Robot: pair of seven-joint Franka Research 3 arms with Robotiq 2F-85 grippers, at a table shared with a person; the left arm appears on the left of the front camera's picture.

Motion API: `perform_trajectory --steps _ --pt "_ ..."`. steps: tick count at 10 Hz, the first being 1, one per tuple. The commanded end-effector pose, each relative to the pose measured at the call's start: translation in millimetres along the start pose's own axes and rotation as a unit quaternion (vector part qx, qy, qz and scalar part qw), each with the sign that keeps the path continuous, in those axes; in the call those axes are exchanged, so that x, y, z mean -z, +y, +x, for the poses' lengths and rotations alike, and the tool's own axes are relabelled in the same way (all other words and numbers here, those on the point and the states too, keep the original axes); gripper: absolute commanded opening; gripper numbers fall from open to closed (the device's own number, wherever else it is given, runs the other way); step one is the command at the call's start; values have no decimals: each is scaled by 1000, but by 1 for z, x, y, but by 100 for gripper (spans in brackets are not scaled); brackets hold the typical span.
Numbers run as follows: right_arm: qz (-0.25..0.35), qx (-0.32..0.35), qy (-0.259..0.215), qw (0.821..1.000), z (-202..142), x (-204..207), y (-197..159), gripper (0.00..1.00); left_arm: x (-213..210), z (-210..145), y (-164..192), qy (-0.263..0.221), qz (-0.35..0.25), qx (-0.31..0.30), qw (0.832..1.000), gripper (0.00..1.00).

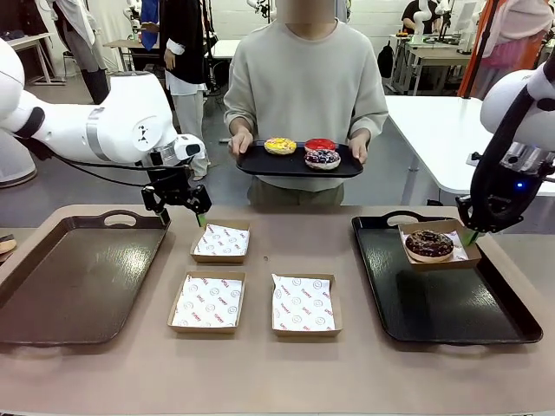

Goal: Individually package the donuts and arrange them on the tray.
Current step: Place the picked Paper togo box on the Handle tray while simultaneously picking up another Paper togo box from the table with the other hand.

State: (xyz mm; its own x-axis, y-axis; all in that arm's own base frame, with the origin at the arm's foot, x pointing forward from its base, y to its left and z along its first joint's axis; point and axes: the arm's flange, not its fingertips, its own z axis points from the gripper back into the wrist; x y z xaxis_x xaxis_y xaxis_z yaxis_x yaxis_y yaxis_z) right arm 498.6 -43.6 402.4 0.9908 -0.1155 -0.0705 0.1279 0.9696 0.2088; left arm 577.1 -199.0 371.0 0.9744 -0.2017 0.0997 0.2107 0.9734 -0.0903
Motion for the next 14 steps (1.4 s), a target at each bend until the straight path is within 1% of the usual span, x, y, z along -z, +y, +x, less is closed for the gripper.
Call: perform_trajectory --steps 1,3,4,11,12,14 --pt "-3 -1 -2 1000 -4 -2 -2 1 6 -1 -9 -15 30 -5 999 100" --pt "-3 -1 -2 1000 -4 -2 -2 1 8 -6 -18 -22 36 1 999 100" --pt "-3 -1 -2 1000 -4 -2 -2 1 4 -1 -9 -6 13 11 1000 100" --pt "-3 -1 -2 1000 -4 -2 -2 1 4 -1 -9 -6 13 11 1000 100" --pt "0 0 -1 1000 0 -1 0 1 6 -2 -11 -9 17 11 1000 100" --pt "-17 8 4 1000 27 2 8 1 0 1 -17 2 43 1 999 100"
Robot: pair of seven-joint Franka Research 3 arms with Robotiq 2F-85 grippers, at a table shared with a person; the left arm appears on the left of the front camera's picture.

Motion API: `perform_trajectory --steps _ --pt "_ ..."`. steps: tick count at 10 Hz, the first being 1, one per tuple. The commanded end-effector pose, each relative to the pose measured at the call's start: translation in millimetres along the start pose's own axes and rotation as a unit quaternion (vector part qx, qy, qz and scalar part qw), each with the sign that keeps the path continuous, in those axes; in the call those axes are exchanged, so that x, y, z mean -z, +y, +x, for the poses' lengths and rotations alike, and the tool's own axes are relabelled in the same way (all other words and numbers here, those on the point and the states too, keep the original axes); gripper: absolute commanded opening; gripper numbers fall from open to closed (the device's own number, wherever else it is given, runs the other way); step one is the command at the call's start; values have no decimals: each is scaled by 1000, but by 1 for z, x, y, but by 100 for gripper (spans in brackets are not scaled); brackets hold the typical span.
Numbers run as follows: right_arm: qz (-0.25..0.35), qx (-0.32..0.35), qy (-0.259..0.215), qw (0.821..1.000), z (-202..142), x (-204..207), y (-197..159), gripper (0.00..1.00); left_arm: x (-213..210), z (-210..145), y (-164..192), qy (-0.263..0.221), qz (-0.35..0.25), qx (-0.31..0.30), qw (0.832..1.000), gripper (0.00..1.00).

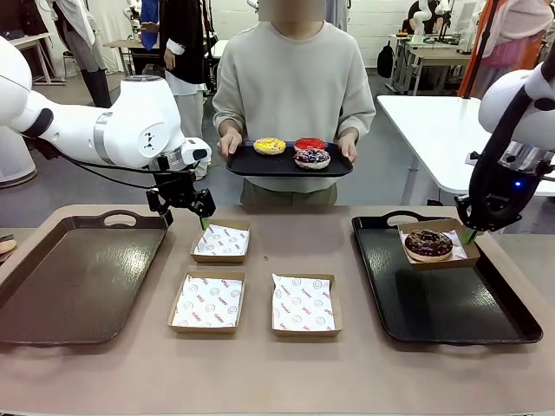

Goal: Individually package the donuts and arrange them on the tray.
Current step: Place the picked Paper togo box on the Handle tray while simultaneously picking up another Paper togo box from the table with the other hand.

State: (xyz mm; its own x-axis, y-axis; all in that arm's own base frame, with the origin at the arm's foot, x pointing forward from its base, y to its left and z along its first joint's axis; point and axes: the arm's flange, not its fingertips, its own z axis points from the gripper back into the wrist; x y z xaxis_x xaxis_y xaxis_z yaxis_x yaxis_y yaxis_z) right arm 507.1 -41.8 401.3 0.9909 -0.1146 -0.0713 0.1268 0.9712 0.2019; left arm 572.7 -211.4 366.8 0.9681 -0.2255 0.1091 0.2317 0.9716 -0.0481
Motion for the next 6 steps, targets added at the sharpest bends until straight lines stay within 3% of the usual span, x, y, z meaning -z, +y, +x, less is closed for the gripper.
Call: perform_trajectory --steps 1,4,6 --pt "-15 13 4 1000 31 3 7 1 -7 5 -4 7 33 -15 999 100" --pt "-25 33 9 999 74 10 -2 1 -4 14 -12 21 37 -31 999 100" --pt "-41 24 11 999 84 16 2 1 -2 19 -17 27 39 -36 998 100"
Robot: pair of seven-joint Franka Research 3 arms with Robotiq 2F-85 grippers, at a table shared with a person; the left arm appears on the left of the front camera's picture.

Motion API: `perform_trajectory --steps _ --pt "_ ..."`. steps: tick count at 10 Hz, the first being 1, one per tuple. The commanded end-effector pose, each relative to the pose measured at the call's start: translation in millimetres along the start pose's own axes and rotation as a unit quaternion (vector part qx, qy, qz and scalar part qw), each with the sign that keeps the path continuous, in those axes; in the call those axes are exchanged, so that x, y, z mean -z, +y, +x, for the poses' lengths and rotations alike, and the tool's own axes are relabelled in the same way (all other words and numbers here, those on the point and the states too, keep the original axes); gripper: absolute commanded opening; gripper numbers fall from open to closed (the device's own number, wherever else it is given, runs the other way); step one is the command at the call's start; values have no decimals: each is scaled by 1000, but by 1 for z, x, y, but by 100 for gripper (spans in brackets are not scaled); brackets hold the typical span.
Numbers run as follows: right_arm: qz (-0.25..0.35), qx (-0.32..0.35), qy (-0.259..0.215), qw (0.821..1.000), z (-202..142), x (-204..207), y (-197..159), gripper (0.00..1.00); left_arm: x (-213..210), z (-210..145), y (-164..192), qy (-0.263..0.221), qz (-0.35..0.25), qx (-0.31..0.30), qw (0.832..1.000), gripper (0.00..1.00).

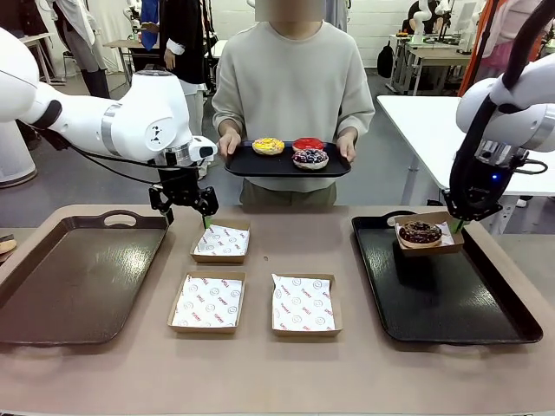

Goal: Individually package the donuts and arrange them on the tray.
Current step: Place the picked Paper togo box on the Handle tray while simultaneously picking up another Paper togo box from the table with the other hand.

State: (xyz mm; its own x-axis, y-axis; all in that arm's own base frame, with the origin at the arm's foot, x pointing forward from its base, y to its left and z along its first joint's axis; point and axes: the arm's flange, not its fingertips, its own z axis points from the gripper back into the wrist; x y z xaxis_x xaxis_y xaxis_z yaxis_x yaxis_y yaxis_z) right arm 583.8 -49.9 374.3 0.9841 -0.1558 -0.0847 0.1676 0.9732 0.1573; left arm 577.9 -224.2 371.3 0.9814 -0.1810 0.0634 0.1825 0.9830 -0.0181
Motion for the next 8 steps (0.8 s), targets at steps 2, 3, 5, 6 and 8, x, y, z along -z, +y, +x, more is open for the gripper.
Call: perform_trajectory --steps 2,3,5,6,8 --pt "-23 -8 10 1000 7 -3 13 1 2 16 -11 10 24 -12 1000 100" --pt "-23 -10 13 1000 7 -2 15 1 4 17 -12 11 23 -13 1000 100" --pt "-21 -11 9 1000 6 0 17 1 11 19 -12 18 24 -15 999 100" --pt "-18 -12 9 1000 6 2 18 1 15 20 -13 18 33 -12 999 100" --pt "-19 -14 10 1000 7 7 20 1 20 21 -12 17 25 -19 999 100"
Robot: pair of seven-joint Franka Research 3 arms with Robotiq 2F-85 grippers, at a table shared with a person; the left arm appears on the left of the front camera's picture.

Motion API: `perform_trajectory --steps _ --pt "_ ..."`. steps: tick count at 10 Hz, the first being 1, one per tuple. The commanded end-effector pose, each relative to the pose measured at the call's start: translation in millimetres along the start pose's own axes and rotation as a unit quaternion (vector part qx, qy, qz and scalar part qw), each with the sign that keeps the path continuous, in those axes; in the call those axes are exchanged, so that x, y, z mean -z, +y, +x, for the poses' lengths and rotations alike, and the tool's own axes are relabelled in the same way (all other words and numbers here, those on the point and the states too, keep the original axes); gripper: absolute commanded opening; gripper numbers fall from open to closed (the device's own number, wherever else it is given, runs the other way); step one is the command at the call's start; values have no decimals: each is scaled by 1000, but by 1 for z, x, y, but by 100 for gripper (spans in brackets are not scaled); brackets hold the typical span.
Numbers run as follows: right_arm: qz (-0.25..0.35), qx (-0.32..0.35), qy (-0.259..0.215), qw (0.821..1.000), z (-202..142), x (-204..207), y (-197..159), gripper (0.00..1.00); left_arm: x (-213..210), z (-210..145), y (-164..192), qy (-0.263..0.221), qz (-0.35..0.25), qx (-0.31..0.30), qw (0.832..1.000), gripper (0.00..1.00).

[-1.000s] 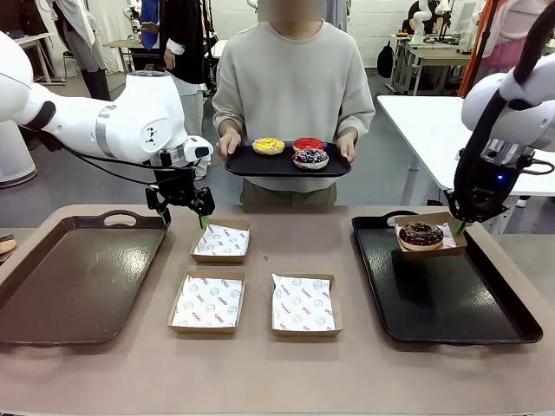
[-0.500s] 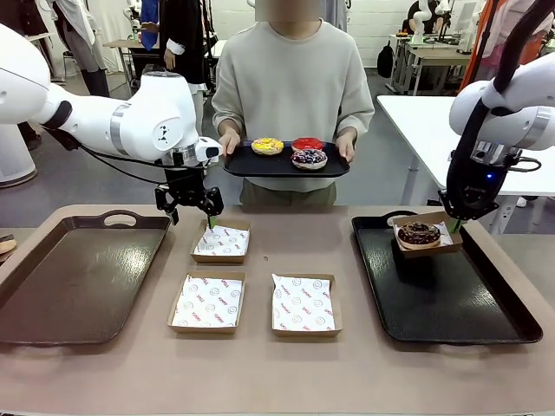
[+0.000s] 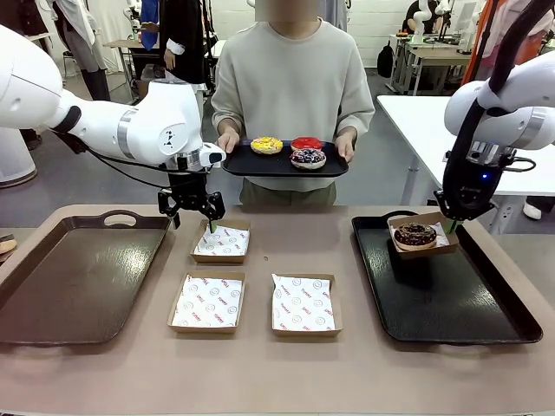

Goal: Individually package the donuts and arrange them on the tray.
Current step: Place the picked Paper togo box on the Handle tray while simultaneously picking up another Paper togo box from the table with the other hand.

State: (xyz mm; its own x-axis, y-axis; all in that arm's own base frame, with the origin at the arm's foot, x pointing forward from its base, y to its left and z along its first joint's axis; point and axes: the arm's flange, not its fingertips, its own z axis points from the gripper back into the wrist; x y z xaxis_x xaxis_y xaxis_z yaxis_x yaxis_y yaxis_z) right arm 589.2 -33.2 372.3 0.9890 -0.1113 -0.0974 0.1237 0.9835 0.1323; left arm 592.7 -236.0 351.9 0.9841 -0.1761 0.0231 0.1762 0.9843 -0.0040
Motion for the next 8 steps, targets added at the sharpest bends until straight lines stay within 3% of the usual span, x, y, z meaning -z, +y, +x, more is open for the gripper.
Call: perform_trajectory --steps 1,8 --pt "-5 3 -2 1000 3 4 4 1 4 6 -3 -7 15 -22 1000 100" --pt "-6 -2 6 1000 4 13 6 1 21 12 3 -15 14 -64 998 100"
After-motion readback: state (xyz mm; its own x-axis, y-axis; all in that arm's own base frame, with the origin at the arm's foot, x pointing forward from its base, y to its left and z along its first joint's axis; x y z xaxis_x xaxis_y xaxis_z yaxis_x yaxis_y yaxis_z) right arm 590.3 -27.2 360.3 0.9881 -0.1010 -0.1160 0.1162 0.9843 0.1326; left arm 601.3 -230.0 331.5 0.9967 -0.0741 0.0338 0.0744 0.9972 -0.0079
